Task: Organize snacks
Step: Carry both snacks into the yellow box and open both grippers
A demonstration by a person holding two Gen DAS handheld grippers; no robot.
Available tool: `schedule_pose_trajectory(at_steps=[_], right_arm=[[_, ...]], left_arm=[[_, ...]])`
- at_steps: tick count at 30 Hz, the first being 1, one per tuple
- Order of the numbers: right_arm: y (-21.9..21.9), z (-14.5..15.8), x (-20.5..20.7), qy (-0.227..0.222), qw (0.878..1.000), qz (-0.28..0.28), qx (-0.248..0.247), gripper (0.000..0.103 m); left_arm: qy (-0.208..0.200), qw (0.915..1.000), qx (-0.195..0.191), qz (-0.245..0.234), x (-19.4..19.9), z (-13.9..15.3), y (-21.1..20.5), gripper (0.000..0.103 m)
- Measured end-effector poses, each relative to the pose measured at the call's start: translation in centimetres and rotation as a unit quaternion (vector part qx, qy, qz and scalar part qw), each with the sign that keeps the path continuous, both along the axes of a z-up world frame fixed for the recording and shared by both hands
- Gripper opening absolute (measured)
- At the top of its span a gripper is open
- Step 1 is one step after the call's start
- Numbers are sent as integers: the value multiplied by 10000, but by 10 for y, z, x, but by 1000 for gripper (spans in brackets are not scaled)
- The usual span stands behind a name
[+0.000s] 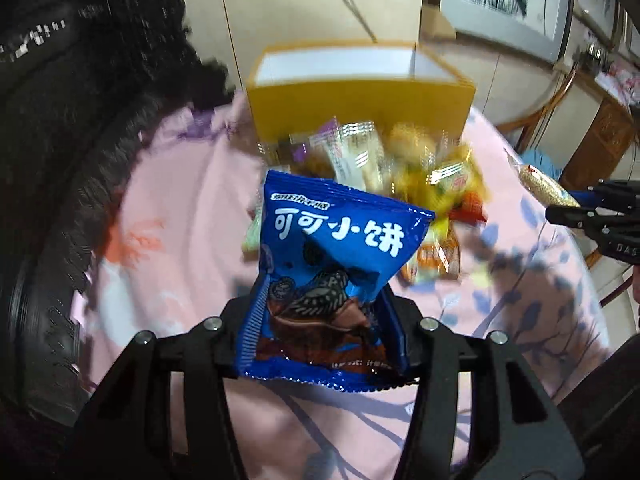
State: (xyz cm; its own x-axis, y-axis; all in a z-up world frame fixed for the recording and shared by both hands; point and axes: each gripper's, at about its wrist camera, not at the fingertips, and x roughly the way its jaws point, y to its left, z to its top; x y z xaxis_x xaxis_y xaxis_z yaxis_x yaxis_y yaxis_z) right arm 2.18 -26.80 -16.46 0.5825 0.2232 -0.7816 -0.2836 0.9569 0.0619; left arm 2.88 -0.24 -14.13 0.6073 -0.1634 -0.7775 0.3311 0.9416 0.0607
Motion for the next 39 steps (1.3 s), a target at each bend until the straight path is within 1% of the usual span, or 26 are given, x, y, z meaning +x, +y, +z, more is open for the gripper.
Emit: schedule_pose_trajectory(at_steps=[4,7,11,13,17,20,23,26,27,28,29,30,31,32,33,34,35,37,39], right_arm=[[-6,34,18,-282,9990,-199,294,29],[-10,66,48,-612,9968,-332,395,29],[-18,97,90,-910,9931,-511,535,29],[-20,107,114,-1075,9915,-571,463,29],[-23,118,155,-1173,9899,-633,478,29],[-23,118,183,-1125,9898,-729,484,29],[-22,117,210,-1077,9894,-844,491,29],[-18,113,233,-1036,9891,-939,468,31],[-17,109,243,-896,9903,-966,451,38],[-16,104,252,-677,9910,-1090,380,53],[-16,104,255,-584,9903,-1230,267,60],[-17,108,253,-593,9892,-1323,199,62],[-17,113,245,-720,9885,-1304,258,62],[-17,117,237,-849,9879,-1256,325,62],[-17,122,226,-963,9873,-1206,386,62],[-17,124,219,-991,9872,-1179,412,62],[-16,126,210,-959,9878,-1133,461,62],[-17,126,195,-860,9884,-1060,666,62],[-17,125,174,-860,9876,-1016,830,62]], left_arm=[[-408,9990,-183,-68,25,45,0,52],[-762,9966,-273,-180,57,78,-13,52],[-1028,9925,-516,-425,107,117,-35,52],[-1121,9909,-579,-468,128,128,-44,52],[-1193,9898,-589,-509,174,136,-69,52],[-1101,9908,-662,-431,211,135,-82,52],[-999,9927,-628,-261,249,129,-92,52],[-828,9947,-602,-40,283,115,-98,54],[-721,9959,-527,143,297,106,-100,59],[-660,9963,-473,267,305,103,-99,67],[-611,9961,-330,543,312,99,-97,81],[-646,9950,-260,723,309,100,-92,82],[-713,9939,-277,790,305,104,-88,82],[-839,9927,-464,733,294,112,-82,86],[-950,9913,-578,708,284,117,-77,90],[-1056,9898,-628,727,273,122,-72,92],[-1096,9892,-648,726,266,125,-70,94],[-1101,9890,-726,667,247,129,-61,95],[-1042,9883,-875,688,226,126,-52,97]])
